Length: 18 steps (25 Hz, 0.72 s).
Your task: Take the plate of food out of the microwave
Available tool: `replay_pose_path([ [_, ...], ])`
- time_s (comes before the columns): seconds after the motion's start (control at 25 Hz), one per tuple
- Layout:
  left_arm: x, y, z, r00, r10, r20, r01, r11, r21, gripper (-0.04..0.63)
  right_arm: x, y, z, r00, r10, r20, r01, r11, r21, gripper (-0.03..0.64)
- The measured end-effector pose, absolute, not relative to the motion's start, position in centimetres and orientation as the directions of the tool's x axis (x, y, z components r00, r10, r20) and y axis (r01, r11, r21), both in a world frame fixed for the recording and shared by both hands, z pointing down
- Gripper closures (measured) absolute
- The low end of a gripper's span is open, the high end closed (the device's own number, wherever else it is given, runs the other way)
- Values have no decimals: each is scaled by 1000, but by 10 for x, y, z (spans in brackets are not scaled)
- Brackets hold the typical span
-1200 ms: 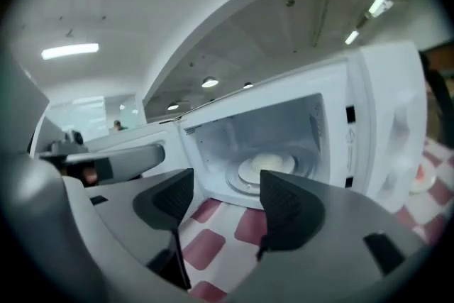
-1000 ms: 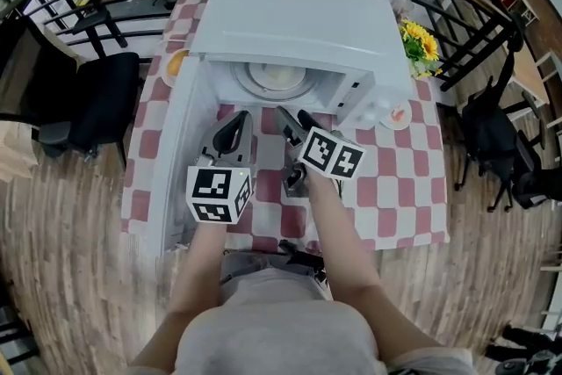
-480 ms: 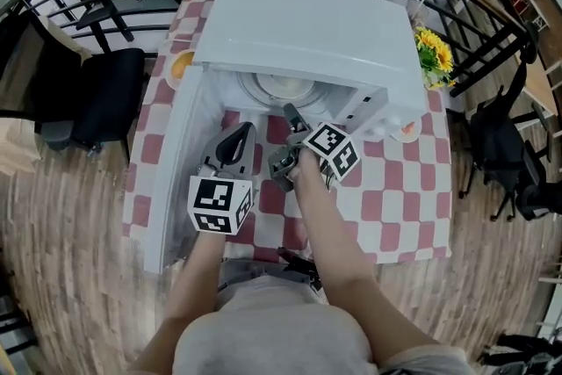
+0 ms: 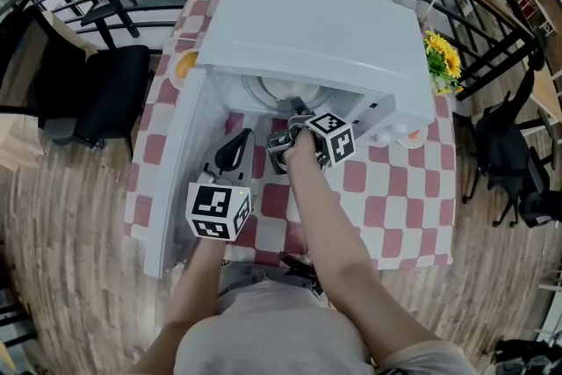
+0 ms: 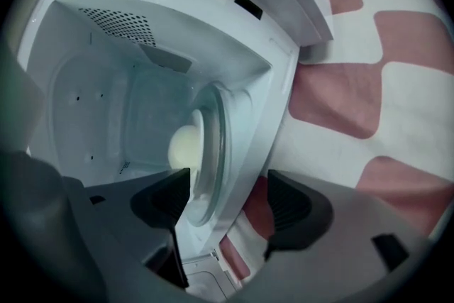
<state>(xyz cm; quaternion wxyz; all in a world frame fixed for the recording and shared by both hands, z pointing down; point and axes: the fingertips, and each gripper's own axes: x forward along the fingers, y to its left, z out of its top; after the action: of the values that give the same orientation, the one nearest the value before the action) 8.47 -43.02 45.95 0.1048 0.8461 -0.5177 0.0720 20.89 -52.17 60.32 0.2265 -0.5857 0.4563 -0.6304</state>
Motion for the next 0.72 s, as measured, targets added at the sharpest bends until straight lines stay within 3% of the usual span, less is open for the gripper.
replay_pose_path([
  [0.4, 79, -427, 463, 429, -871, 239, -903, -417, 105, 594, 209, -532, 613, -191, -761, 621, -175, -596, -784, 279],
  [0.72, 79, -427, 465, 423, -872, 245, -906, -410, 102, 594, 207, -542, 618, -215, -750, 625, -142, -609, -780, 252],
])
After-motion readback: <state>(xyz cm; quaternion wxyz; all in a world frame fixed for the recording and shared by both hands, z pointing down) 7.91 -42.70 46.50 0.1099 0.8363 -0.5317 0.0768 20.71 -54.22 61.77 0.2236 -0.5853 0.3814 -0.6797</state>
